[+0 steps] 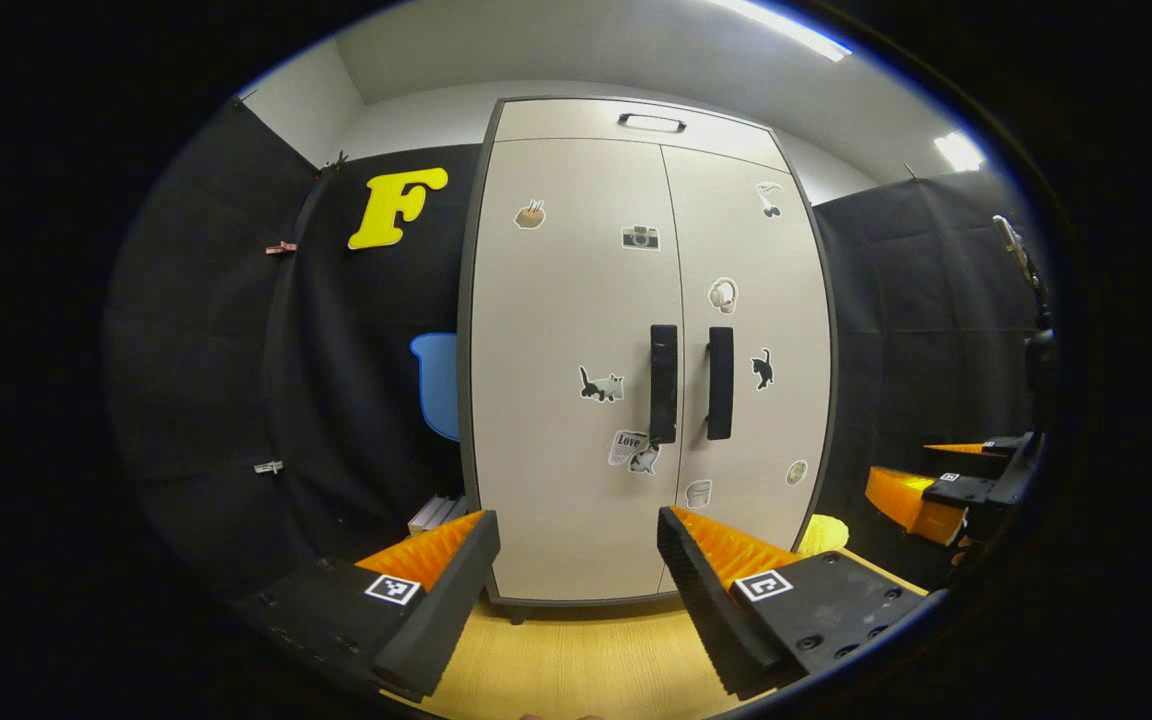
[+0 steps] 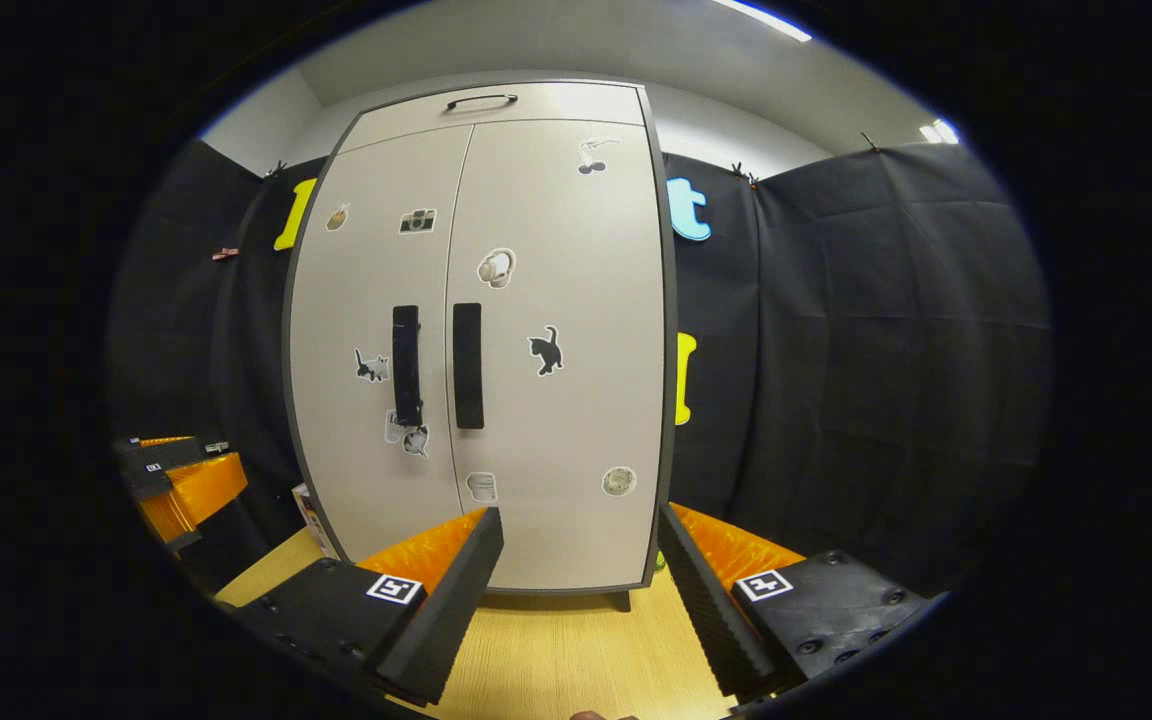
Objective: Open the right door of the double-door shoe cabinet with the right hand, and open the left door with the left hand.
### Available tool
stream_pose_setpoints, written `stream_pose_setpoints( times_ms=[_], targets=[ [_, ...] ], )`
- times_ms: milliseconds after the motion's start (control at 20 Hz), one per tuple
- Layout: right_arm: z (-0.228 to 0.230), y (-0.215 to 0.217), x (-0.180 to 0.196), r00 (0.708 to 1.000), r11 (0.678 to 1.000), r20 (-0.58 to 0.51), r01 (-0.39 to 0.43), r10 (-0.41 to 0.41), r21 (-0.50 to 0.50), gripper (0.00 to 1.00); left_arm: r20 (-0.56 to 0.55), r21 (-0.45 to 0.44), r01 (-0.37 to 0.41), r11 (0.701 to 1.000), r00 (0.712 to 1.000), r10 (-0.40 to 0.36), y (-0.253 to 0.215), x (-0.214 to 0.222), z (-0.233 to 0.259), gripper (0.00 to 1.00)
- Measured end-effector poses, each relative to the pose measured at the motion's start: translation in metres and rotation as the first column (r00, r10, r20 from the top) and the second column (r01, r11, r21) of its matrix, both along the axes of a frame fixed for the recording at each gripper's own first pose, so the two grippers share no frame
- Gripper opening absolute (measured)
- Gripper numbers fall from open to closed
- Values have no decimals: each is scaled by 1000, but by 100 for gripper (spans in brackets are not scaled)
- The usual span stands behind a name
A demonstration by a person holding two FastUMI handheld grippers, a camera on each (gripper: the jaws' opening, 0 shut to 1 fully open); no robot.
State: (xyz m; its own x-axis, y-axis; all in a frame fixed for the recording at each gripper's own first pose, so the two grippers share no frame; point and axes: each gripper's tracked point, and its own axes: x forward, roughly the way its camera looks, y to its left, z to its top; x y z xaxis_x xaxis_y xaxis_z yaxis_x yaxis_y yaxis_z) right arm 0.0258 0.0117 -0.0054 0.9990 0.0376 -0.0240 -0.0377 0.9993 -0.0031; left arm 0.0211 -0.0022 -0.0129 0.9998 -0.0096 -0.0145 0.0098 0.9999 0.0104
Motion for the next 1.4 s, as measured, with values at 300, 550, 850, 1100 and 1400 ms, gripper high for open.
stream_pose_setpoints(
  times_ms=[300,550,850,1100,1400],
  targets=[
    [7,17,6,999,999,5,-37,37,-9,98,-9,-1,-2,1000,1000,1,4,-4,-6,98],
    [20,29,17,998,998,13,-61,61,-9,98,-11,-14,-26,1000,1000,26,13,-5,-9,98],
    [41,54,49,991,991,21,-131,130,11,98,-22,-31,-46,998,999,45,27,-5,-11,99],
    [59,80,92,987,987,15,-158,158,25,98,-31,-14,-55,998,998,54,37,-6,-13,98],
    [69,103,147,987,986,37,-158,157,52,98,-64,-2,-90,996,994,90,51,-11,-31,98]
  ],
)
